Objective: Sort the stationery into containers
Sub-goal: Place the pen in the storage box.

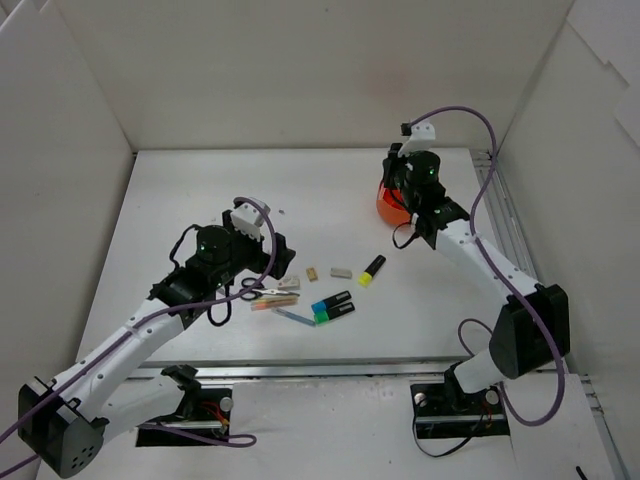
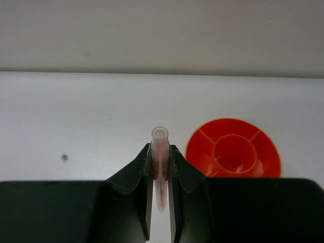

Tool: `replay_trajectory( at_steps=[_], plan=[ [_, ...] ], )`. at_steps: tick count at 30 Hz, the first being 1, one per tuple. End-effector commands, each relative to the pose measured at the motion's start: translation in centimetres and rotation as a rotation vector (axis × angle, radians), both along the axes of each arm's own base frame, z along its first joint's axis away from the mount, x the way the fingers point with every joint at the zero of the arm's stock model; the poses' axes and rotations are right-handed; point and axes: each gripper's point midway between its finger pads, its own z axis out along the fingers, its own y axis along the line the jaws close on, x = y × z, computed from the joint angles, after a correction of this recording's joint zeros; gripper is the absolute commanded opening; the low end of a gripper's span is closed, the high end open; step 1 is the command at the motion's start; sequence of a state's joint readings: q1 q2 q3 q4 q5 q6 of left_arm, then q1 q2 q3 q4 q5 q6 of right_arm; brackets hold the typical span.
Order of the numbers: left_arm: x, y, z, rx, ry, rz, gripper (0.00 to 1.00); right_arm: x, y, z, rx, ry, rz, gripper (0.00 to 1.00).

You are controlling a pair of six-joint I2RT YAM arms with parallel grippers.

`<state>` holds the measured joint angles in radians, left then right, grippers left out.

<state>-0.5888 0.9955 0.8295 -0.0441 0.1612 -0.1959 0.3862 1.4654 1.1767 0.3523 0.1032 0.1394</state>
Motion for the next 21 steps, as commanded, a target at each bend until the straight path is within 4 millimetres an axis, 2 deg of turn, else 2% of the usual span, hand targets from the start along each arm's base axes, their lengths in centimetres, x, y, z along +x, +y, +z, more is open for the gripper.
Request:
replay_trajectory(
  at_steps=[1,2,4,5,8,12,16,17,19,20,21],
  plan=[
    [1.1,3.5,-1.4,-0.018,0.063,0.184,1.00,3.8,-2.5,1.5,-0.040,-0.098,-0.040,0.00],
    [1.5,4.5,-1.8,-0.030,0.079,0.220,0.99,5.3,-3.5,0.6,-0.057,-0.086,-0.048,0.00],
    [1.7,5.1,-2.7,-0.052,0.112,0.243,0.99,6.7,-3.1,0.4,-0.068,-0.099,0.009,0.00],
    [1.9,5.3,-3.2,-0.055,0.124,0.252,0.99,8.0,-3.5,-0.8,-0.082,-0.088,0.011,0.00],
    [2.5,5.8,-3.8,-0.076,0.154,0.264,0.99,10.2,-3.0,-2.3,-0.130,-0.101,0.048,0.00],
    [2.9,5.7,-4.1,-0.092,0.168,0.245,0.99,11.7,-3.0,-4.2,-0.140,-0.109,0.049,0.00],
    [3.2,6.2,-4.2,-0.087,0.171,0.260,1.00,11.7,-3.0,-6.9,-0.122,-0.061,0.038,0.00],
    [3.2,6.2,-4.2,-0.085,0.172,0.259,0.99,11.6,-3.1,-7.3,-0.114,-0.056,0.035,0.03],
    [3.2,6.5,-4.1,-0.086,0.168,0.264,1.00,10.8,-3.0,-8.2,-0.109,-0.033,0.035,0.16],
    [3.1,6.5,-4.3,-0.086,0.173,0.264,0.99,10.5,-3.3,-8.3,-0.073,-0.022,0.012,0.24],
    [3.1,6.5,-4.2,-0.087,0.172,0.262,1.00,10.2,-3.2,-8.5,-0.063,-0.015,0.009,0.38]
  ],
)
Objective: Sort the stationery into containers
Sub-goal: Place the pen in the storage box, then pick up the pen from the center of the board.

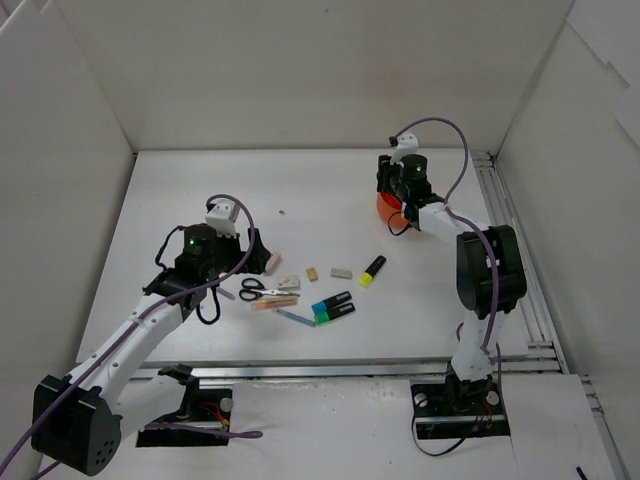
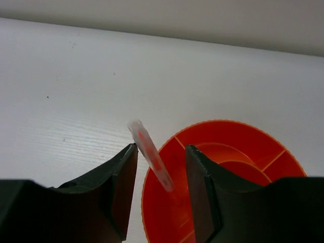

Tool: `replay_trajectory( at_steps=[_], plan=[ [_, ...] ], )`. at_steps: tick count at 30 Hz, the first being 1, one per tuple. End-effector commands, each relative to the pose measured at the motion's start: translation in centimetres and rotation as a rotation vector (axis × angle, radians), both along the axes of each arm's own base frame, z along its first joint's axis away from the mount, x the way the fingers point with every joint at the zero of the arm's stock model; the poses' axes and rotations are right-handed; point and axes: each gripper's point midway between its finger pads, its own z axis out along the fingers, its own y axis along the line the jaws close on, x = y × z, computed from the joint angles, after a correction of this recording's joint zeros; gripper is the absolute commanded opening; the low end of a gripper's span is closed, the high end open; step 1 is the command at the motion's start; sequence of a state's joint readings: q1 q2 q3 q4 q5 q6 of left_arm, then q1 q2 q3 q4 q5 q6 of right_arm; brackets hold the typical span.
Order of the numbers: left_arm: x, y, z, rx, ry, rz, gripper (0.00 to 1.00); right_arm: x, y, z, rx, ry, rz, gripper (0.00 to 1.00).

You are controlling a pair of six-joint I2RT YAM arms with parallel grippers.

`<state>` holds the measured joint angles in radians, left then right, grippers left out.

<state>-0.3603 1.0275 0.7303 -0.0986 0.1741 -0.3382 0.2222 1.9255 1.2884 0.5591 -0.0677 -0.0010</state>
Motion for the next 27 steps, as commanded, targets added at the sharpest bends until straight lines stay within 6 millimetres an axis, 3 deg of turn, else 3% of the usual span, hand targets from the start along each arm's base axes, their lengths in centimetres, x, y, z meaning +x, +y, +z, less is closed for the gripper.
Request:
replay_trajectory(
  at_steps=[1,6,7,12,14,15,17,19,27],
  plan=[
    [0.8,-0.4,2.6,-0.050,-0.076,-0.003,1.00,-0.4,0.0,5.2,0.095,-0.133,-0.032,0.41],
    [0.6,-0.4,2.4,-0.054,-0.069,-0.021,0.99,-3.1,0.0,6.6,0.142,-0.135,-0.033,0.61],
    [0.5,-0.5,2.3,-0.057,-0.066,-0.024,0.99,-3.9,-0.1,8.0,0.147,-0.147,-0.036,0.64],
    [-0.2,-0.6,2.6,-0.076,-0.075,-0.040,1.00,-7.5,0.0,10.3,0.114,-0.114,-0.017,0.78],
    [-0.6,-0.5,2.6,-0.075,-0.070,-0.035,1.00,-9.1,0.5,9.8,0.066,-0.073,-0.009,0.85],
    [-0.7,-0.3,3.0,-0.079,-0.079,-0.029,0.99,-10.3,2.0,10.4,0.019,-0.084,0.048,0.86],
    [-0.9,0.2,2.9,-0.070,-0.069,-0.004,0.99,-12.1,3.1,9.3,-0.067,-0.027,0.108,0.92],
    [-0.9,0.7,3.2,-0.081,-0.052,0.032,1.00,-14.4,5.7,7.5,-0.116,0.059,0.223,0.98],
    [-2.9,3.2,0.2,-0.068,0.138,0.174,0.99,-21.4,16.4,1.6,-0.227,0.225,0.609,0.98]
  ],
)
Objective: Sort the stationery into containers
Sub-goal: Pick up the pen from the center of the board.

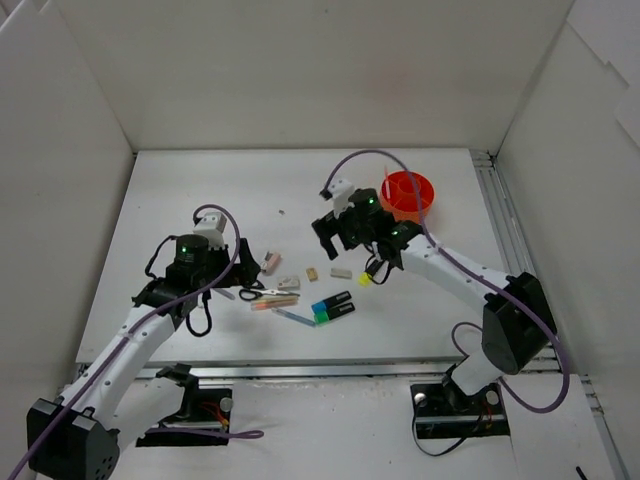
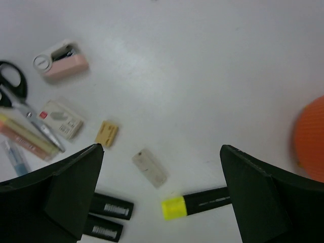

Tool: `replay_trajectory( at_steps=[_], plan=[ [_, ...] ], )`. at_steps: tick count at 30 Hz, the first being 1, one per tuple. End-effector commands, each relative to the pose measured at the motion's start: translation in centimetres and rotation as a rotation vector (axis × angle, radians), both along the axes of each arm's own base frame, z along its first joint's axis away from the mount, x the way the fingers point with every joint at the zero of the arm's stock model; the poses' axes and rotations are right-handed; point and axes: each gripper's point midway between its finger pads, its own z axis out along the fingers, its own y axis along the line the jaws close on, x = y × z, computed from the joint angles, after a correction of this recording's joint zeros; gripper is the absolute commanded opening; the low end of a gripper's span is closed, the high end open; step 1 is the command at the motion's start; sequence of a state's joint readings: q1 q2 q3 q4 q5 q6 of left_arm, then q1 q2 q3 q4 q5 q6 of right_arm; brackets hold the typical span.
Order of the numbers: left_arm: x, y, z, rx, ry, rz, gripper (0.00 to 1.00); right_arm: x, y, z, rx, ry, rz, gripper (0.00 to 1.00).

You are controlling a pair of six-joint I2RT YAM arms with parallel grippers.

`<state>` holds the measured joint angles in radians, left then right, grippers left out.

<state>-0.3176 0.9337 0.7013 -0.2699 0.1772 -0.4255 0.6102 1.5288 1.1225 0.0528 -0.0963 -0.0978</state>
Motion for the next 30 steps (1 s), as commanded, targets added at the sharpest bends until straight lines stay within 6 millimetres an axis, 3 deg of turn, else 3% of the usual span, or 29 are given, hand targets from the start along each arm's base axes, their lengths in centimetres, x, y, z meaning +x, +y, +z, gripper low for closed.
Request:
replay_trajectory(
  at_steps=[1,3,8,11,15,19,24,26,30],
  plan=[
    [-0.3,1.3,1.3,-0.034,0.025,0.110,1.00,-3.3,4.7,-0.2,-0.038,0.007,0.210,0.98],
    [-0.6,2.0,1.4,-0.041,0.013,0.144,1.00,-6.0,6.2,-2.0,-0.108,0.046,0.281,0.98],
    [-0.4,2.7,0.6,-0.042,0.020,0.168,1.00,-12.9,10.3,-4.8,-0.080,0.168,0.451,0.96],
    [-0.4,2.1,0.3,-0.051,0.033,0.136,1.00,-15.6,11.7,-6.9,-0.094,0.226,0.494,0.91],
    [-0.5,1.5,-0.2,-0.060,0.023,0.095,1.00,-16.0,12.0,-9.1,-0.152,0.218,0.450,0.85],
    [-0.7,1.7,-0.6,-0.062,0.027,0.107,1.00,-15.7,12.9,-10.2,-0.128,0.215,0.442,0.69],
    [-0.7,1.7,-0.7,-0.062,0.031,0.113,1.00,-15.4,13.1,-12.7,-0.127,0.222,0.421,0.62],
    [-0.7,1.8,-0.8,-0.060,0.035,0.114,0.99,-15.6,12.8,-13.4,-0.131,0.237,0.411,0.44],
    [-0.9,2.1,-1.0,-0.044,0.040,0.126,1.00,-16.4,12.6,-13.7,-0.123,0.224,0.427,0.26]
  ],
)
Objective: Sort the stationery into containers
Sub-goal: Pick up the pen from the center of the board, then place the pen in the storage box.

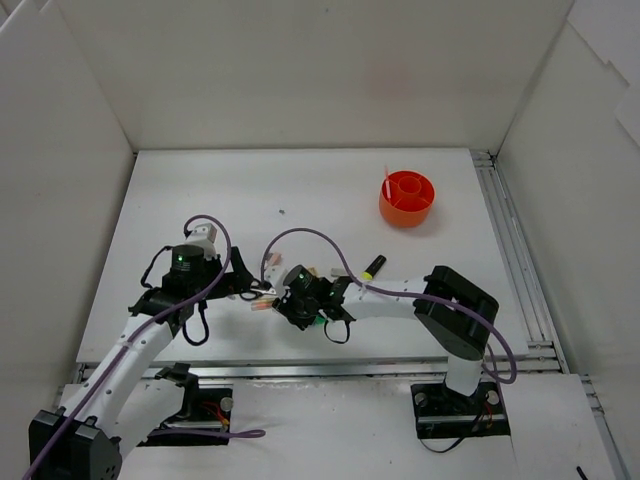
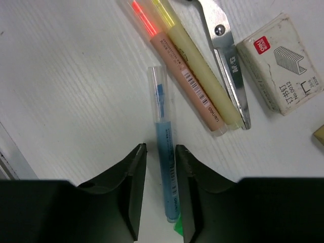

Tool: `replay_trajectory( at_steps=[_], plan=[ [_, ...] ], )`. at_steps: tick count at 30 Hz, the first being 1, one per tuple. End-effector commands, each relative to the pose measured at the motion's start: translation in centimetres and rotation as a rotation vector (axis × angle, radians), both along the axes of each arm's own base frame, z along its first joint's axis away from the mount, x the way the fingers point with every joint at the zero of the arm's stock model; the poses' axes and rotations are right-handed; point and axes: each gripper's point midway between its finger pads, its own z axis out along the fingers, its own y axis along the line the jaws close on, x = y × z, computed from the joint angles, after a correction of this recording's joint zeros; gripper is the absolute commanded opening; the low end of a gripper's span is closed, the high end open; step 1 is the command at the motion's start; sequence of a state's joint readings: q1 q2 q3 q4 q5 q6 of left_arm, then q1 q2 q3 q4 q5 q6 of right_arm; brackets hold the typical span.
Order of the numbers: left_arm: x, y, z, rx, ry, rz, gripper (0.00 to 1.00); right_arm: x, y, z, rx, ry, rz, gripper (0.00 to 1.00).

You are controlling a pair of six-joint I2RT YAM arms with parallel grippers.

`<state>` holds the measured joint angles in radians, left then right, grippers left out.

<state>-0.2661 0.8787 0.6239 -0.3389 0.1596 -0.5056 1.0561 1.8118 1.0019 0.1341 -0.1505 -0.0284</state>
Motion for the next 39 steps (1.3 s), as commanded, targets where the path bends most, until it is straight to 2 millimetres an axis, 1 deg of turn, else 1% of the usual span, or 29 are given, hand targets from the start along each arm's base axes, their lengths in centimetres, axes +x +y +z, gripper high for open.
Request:
replay_trajectory(
  at_steps=[1,3,4,7,8,9,10,12,13,15,16,17,18,20,21,23,24,26,27,29,30,31,32,33,34,35,36,38,39],
  plan=[
    [1.1,0.3,2.0,-0.007,-0.071,0.027,1.00,0.1,0.9,1.1,0.061,-0.048,-0.007,0.23],
    [1.1,0.5,1.9,0.002,-0.070,0.038,1.00,-0.5,0.8,1.3,0.058,-0.038,0.010,0.19],
    [1.1,0.6,1.9,0.005,-0.070,0.040,1.00,-0.8,0.7,1.3,0.056,-0.033,0.020,0.13],
    [1.1,0.2,2.3,-0.003,-0.078,0.017,1.00,-0.9,0.6,2.8,0.093,-0.056,0.032,0.00],
    [1.1,0.2,2.4,-0.004,-0.082,0.012,0.99,-0.6,1.1,4.8,0.151,-0.091,0.032,0.00],
    [1.3,0.0,2.6,-0.011,-0.090,0.006,1.00,-0.5,0.8,5.2,0.164,-0.110,0.033,0.00],
    [1.4,-0.1,2.7,-0.012,-0.093,-0.002,1.00,0.0,0.9,7.4,0.217,-0.147,0.028,0.00],
    [1.5,-0.3,2.9,-0.024,-0.098,-0.010,1.00,0.9,1.1,9.8,0.298,-0.181,0.016,0.00],
    [1.6,-0.8,3.2,-0.041,-0.110,-0.039,1.00,2.7,0.7,11.9,0.374,-0.214,-0.022,0.00],
    [1.8,-1.3,3.4,-0.058,-0.120,-0.060,0.99,4.9,-0.2,14.1,0.448,-0.260,-0.075,0.00],
    [1.8,-1.4,3.5,-0.070,-0.122,-0.065,1.00,7.5,-1.2,16.5,0.513,-0.327,-0.137,0.00],
    [1.9,-1.5,3.7,-0.074,-0.129,-0.071,0.99,9.1,-2.3,17.4,0.531,-0.366,-0.184,0.00],
    [1.9,-1.5,3.7,-0.075,-0.126,-0.073,1.00,11.8,-4.2,18.5,0.542,-0.415,-0.252,0.00],
    [2.2,-1.2,3.9,-0.072,-0.122,-0.060,0.99,14.7,-6.3,20.7,0.565,-0.495,-0.331,0.00],
    [2.1,-1.2,3.7,-0.073,-0.111,-0.059,1.00,17.3,-8.7,22.1,0.563,-0.552,-0.411,0.00],
    [2.2,-1.1,3.7,-0.079,-0.102,-0.048,1.00,20.2,-11.3,23.2,0.553,-0.618,-0.510,0.00],
    [2.2,-1.2,3.7,-0.090,-0.098,-0.047,1.00,22.4,-14.1,24.2,0.552,-0.662,-0.591,0.00],
    [2.1,-1.3,3.4,-0.099,-0.093,-0.042,1.00,24.5,-16.0,24.7,0.561,-0.697,-0.625,0.00],
    [2.0,-1.2,3.3,-0.102,-0.087,-0.029,1.00,26.0,-17.9,25.7,0.558,-0.728,-0.658,0.00],
    [2.0,-0.9,3.2,-0.100,-0.080,-0.010,1.00,27.6,-18.7,24.5,0.514,-0.732,-0.644,0.00],
    [2.2,-0.5,3.0,-0.095,-0.075,0.009,1.00,28.8,-20.0,25.2,0.510,-0.756,-0.671,0.00],
    [2.2,-0.5,2.9,-0.095,-0.070,0.015,1.00,29.7,-20.0,23.8,0.488,-0.737,-0.667,0.00],
    [2.3,-0.4,3.0,-0.094,-0.070,0.022,1.00,30.6,-21.3,24.0,0.472,-0.755,-0.686,0.00],
    [2.4,-0.4,2.8,-0.093,-0.066,0.028,0.99,31.3,-22.0,23.2,0.458,-0.747,-0.704,0.00],
    [2.4,-0.3,2.8,-0.093,-0.062,0.036,1.00,31.6,-22.0,22.9,0.459,-0.744,-0.693,0.00],
    [2.5,-0.3,2.7,-0.094,-0.060,0.042,1.00,32.3,-23.1,23.1,0.453,-0.756,-0.706,0.00],
    [2.6,-0.3,2.7,-0.097,-0.059,0.046,1.00,32.9,-23.4,22.2,0.442,-0.749,-0.709,0.00],
    [2.8,-0.3,2.5,-0.098,-0.055,0.051,0.99,33.7,-23.9,21.9,0.438,-0.749,-0.706,0.00],
    [2.9,-0.2,2.4,-0.097,-0.053,0.054,0.99,34.2,-23.9,20.9,0.425,-0.733,-0.707,0.00]
  ],
)
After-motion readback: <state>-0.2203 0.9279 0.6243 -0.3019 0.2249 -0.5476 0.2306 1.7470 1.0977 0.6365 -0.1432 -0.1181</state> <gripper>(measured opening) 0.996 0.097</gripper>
